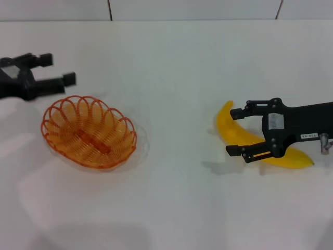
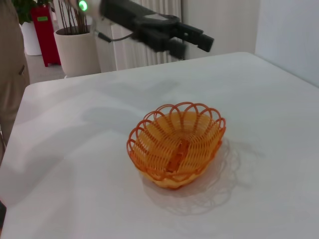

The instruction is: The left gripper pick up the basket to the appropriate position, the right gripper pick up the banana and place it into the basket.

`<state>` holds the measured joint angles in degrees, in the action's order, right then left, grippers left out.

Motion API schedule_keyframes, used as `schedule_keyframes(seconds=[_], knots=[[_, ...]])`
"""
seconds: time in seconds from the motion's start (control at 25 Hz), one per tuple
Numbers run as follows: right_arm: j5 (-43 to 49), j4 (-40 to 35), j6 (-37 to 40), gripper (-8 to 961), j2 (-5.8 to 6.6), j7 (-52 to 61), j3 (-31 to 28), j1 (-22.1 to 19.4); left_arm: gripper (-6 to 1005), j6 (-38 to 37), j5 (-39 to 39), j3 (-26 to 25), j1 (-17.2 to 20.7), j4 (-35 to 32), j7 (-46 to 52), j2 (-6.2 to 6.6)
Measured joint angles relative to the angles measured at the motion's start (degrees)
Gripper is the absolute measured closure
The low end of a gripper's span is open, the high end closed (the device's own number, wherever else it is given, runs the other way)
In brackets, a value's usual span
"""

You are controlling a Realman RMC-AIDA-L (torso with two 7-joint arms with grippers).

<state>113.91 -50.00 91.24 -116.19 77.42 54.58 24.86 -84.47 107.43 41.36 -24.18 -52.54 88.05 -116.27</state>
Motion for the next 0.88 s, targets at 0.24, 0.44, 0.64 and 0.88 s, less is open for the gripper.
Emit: schedule_keyframes(seconds=[0.24,0.44,0.64,0.88], knots=[[0.04,0.0,0.08,59,0.0,0.08,0.1,0.14,101,4.19,13.68,-0.29,-5.49,-3.15,18.83,2.5],[-0.01,0.0,0.08,59,0.0,0.12,0.35,0.28,102,4.04,22.89,0.05,-9.14,-2.22,23.8,3.55],[-0.02,0.0,0.08,59,0.07,0.63,0.41,0.28,103,4.12,28.42,0.36,-10.08,-2.65,23.87,1.67],[-0.04,0.0,0.04,60,0.09,0.71,0.45,0.28,104,4.55,32.54,0.39,-10.67,-2.68,23.77,0.63]])
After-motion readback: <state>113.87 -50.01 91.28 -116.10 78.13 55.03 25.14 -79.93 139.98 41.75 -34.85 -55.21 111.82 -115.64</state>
